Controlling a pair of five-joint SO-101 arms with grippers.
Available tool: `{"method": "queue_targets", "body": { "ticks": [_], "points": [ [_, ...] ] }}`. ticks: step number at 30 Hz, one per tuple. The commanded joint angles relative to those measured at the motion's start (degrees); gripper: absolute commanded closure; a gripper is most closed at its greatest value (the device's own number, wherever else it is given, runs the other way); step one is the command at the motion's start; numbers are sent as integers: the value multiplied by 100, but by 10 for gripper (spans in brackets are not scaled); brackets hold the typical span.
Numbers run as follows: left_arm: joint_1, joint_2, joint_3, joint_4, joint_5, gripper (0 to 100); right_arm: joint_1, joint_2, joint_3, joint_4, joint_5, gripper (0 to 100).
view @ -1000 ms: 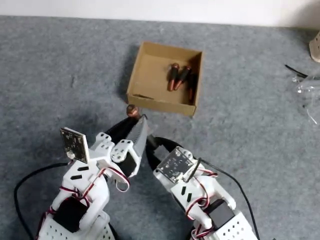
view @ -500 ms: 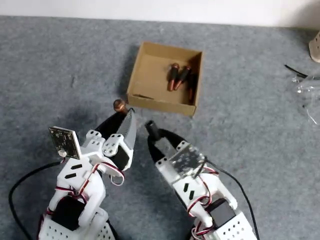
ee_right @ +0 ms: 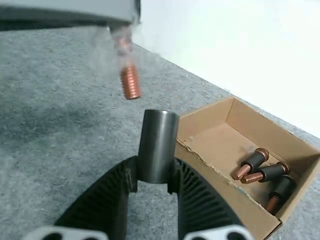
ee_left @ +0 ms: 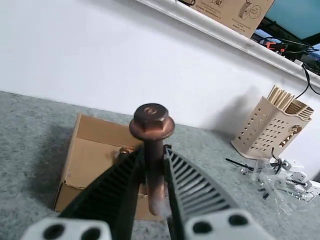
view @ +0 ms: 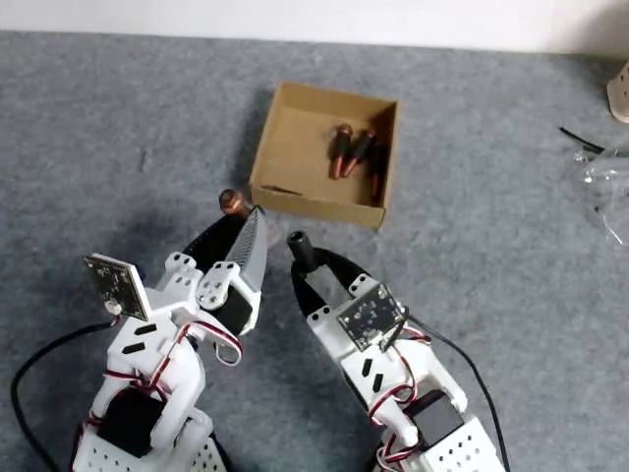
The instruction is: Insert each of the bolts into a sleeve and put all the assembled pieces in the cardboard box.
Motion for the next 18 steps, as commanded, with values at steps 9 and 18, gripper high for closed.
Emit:
{"method": "queue_targets", "body": {
  "ticks": [9,18],
  "points": [
    [145,-22,-4,-360,35,994,-303,-110,66,-75,123,994],
    [875,-31,66,-334,44,994,-286,-110,75,-84,123,994]
  ]
}}
